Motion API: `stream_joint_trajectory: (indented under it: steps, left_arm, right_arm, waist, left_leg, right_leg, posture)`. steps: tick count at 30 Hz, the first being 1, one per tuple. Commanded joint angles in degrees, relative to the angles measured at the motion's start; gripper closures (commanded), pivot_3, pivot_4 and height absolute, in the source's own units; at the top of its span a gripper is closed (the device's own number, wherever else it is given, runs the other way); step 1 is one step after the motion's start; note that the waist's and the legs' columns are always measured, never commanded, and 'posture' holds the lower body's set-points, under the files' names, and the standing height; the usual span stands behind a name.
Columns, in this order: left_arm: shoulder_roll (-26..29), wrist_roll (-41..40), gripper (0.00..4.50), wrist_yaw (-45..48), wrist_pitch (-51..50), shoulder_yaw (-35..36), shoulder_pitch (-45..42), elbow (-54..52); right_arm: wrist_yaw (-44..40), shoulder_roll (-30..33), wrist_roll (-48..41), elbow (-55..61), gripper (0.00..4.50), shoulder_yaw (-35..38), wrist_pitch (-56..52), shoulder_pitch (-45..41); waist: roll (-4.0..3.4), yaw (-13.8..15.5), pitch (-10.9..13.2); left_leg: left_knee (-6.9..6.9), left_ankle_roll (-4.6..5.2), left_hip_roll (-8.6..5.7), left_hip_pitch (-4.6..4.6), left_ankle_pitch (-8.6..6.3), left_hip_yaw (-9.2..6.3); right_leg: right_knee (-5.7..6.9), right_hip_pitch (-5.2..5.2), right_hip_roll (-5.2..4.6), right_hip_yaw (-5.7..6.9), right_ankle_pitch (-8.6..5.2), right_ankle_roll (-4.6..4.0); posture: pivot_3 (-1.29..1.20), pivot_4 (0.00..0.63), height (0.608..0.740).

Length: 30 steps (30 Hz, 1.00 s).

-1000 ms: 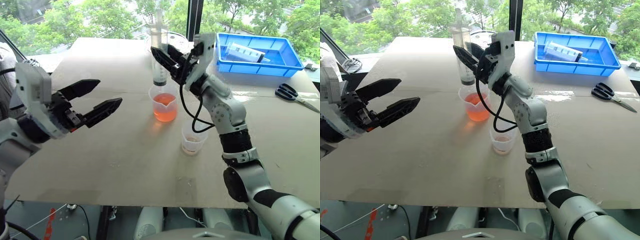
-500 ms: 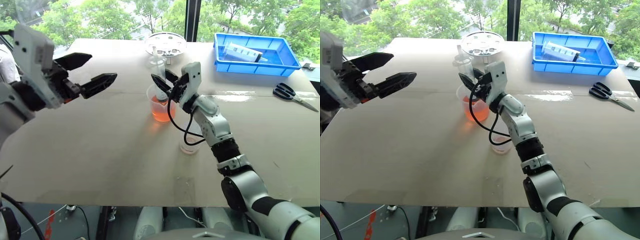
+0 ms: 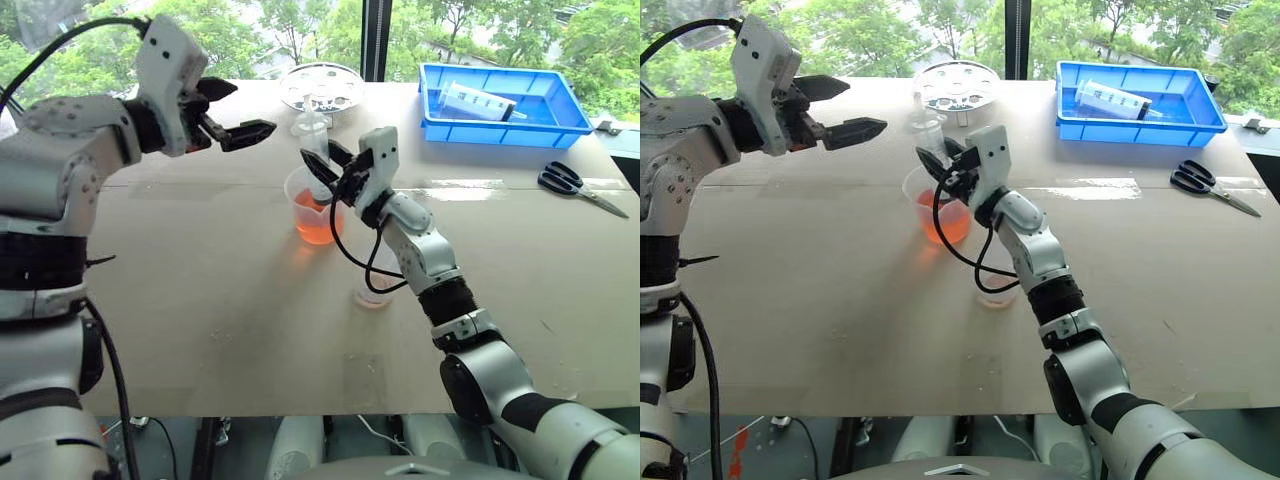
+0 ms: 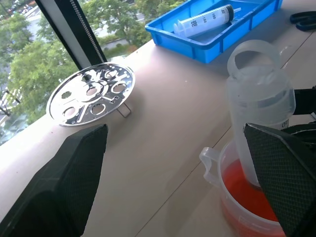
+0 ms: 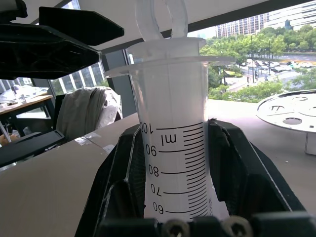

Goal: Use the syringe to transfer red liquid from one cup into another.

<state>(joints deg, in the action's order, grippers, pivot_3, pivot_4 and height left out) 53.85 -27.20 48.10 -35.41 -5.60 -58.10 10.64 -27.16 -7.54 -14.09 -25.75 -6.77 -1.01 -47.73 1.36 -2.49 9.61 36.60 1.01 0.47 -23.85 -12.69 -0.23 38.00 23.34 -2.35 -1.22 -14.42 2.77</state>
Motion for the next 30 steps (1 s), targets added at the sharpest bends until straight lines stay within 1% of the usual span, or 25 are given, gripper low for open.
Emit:
stream_joint_trajectory:
  steps: [1, 8, 11, 14, 16, 20, 26, 30]
  left_arm:
    - [-1.4, 4.0, 0.00, 3.2, 3.5, 0.1, -3.8, 4.2]
    - [-6.7, 8.5, 0.00, 8.0, 7.7, -0.6, -8.1, 10.5]
    - [-8.7, 9.1, 0.00, 9.4, 8.7, 0.2, -9.5, 12.3]
    - [-9.6, 9.4, 0.00, 10.5, 8.5, 1.0, -10.4, 13.2]
    - [-9.7, 8.7, 0.00, 11.7, 6.5, 1.9, -11.0, 13.3]
    - [-8.2, 9.2, 0.00, 13.5, 5.8, 3.3, -11.1, 13.5]
    - [-6.3, 8.1, 0.00, 15.6, 2.3, 5.3, -9.6, 10.8]
    - [-6.1, 7.4, 0.00, 15.9, 0.5, 6.4, -9.1, 9.3]
  right_arm:
    - [-0.4, -3.4, -0.8, 2.6, 3.11, -0.8, 0.5, 0.4]
    - [-1.5, -3.5, -1.6, 3.0, 3.11, -1.9, -0.1, 0.0]
    - [-1.9, -3.4, -1.6, 3.2, 3.11, -2.3, -0.5, 0.1]
    - [-2.0, -3.4, -1.5, 3.2, 3.11, -2.4, -0.9, 0.0]
    - [-1.8, -3.4, -1.6, 3.3, 3.12, -2.3, -1.2, -0.1]
    - [-0.9, -3.6, -2.5, 3.4, 3.13, -1.4, -2.4, -0.8]
    - [-0.8, -3.4, -3.4, 3.4, 3.13, -0.8, -3.4, -1.3]
    - [-1.1, -3.2, -3.7, 3.6, 3.13, -0.8, -3.9, -1.4]
  waist:
    - [0.00, -0.1, 0.0]
    - [0.04, 0.0, 0.0]
    - [0.06, 0.0, 0.0]
    - [0.06, -0.1, 0.0]
    - [0.07, -0.1, 0.0]
    - [0.07, -0.1, 0.0]
    - [0.08, 0.0, 0.1]
    - [0.08, 0.0, 0.1]
  left_leg:
    - [0.00, 0.00, 0.00, 0.00, 0.00, 0.02]
    - [0.00, 0.01, 0.04, -0.04, 0.00, 0.03]
    - [0.00, 0.01, 0.04, -0.04, 0.00, 0.02]
    - [0.00, 0.01, 0.05, -0.04, -0.01, 0.02]
    - [0.00, 0.01, 0.06, -0.05, -0.01, 0.04]
    - [0.00, 0.01, 0.08, -0.07, 0.00, 0.03]
    - [0.00, 0.01, 0.12, -0.08, 0.00, 0.01]
    - [0.01, 0.01, 0.12, -0.08, 0.00, 0.01]
  right_leg:
    - [0.00, 0.01, 0.00, -0.02, 0.00, 0.00]
    - [0.00, 0.04, 0.00, -0.04, 0.00, 0.00]
    - [0.01, 0.04, 0.00, -0.03, 0.00, 0.00]
    - [0.01, 0.05, 0.00, -0.04, 0.00, 0.00]
    - [0.02, 0.06, 0.01, -0.05, 0.00, 0.00]
    - [0.02, 0.08, 0.00, -0.05, 0.00, 0.00]
    - [0.02, 0.08, 0.00, -0.03, 0.00, 0.00]
    - [0.04, 0.08, 0.00, -0.04, 0.00, 0.00]
  posture:
    - [0.00, 0.150, 0.740]
    - [0.00, 0.150, 0.740]
    - [0.00, 0.150, 0.740]
    - [0.00, 0.150, 0.740]
    - [0.00, 0.150, 0.740]
    - [0.00, 0.150, 0.740]
    - [0.00, 0.150, 0.740]
    - [0.00, 0.150, 0.740]
